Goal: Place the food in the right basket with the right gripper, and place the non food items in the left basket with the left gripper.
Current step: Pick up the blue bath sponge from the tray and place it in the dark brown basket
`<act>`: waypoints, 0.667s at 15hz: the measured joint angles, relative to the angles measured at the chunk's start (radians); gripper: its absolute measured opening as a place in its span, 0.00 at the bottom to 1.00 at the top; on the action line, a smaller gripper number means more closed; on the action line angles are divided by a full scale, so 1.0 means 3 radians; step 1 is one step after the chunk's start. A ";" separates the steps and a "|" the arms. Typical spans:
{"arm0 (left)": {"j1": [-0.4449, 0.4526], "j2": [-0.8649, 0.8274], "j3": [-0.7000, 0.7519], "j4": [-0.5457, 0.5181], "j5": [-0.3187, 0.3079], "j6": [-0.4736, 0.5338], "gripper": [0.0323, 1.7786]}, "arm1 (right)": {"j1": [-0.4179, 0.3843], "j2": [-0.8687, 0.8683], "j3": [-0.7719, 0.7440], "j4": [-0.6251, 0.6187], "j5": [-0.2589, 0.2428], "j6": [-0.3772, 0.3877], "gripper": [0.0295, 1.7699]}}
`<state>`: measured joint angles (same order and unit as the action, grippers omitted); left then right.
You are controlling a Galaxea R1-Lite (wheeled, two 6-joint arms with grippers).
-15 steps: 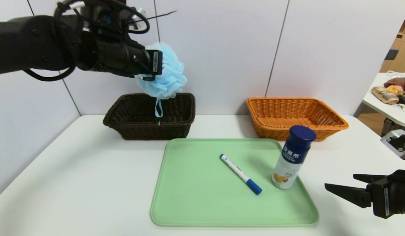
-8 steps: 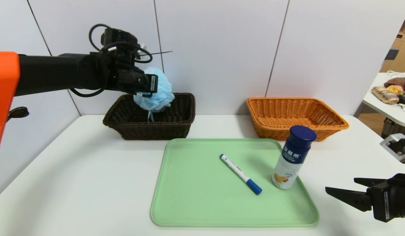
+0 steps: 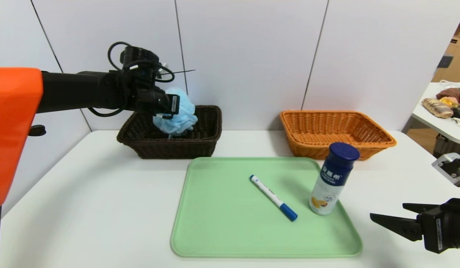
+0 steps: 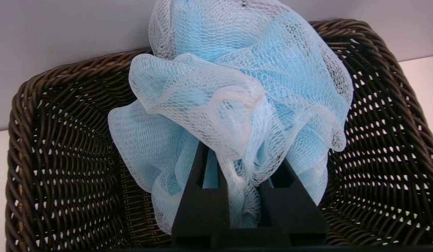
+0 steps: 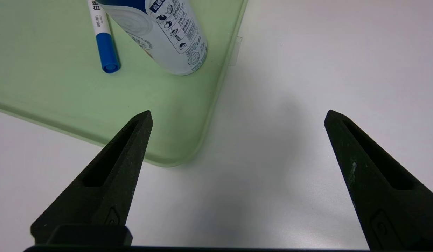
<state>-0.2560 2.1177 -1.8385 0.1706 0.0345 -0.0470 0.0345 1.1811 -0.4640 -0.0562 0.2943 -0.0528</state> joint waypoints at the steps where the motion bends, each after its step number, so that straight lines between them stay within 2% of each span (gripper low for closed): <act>1: -0.0003 -0.0004 0.0001 0.0008 -0.0001 0.0000 0.12 | 0.0000 0.0000 0.0003 0.0001 -0.0001 -0.0001 0.96; 3: 0.0004 -0.0019 0.0033 0.0021 -0.0023 -0.0004 0.12 | -0.0001 0.0000 0.0003 0.0000 0.0000 0.0003 0.96; 4: 0.0004 -0.0027 0.0050 0.0021 -0.0043 -0.0004 0.18 | -0.0001 0.0000 0.0003 0.0001 0.0000 0.0003 0.96; 7: 0.0000 -0.0052 0.0074 0.0021 -0.0080 -0.0009 0.44 | -0.0003 -0.0004 0.0004 0.0000 -0.0001 0.0003 0.96; 10: 0.0002 -0.0080 0.0096 0.0021 -0.0080 -0.0008 0.59 | -0.0003 -0.0004 0.0006 -0.0003 0.0002 0.0056 0.96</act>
<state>-0.2553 2.0936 -1.8098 0.1768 0.0104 -0.0494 0.0336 1.1800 -0.4621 -0.0570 0.2949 -0.0360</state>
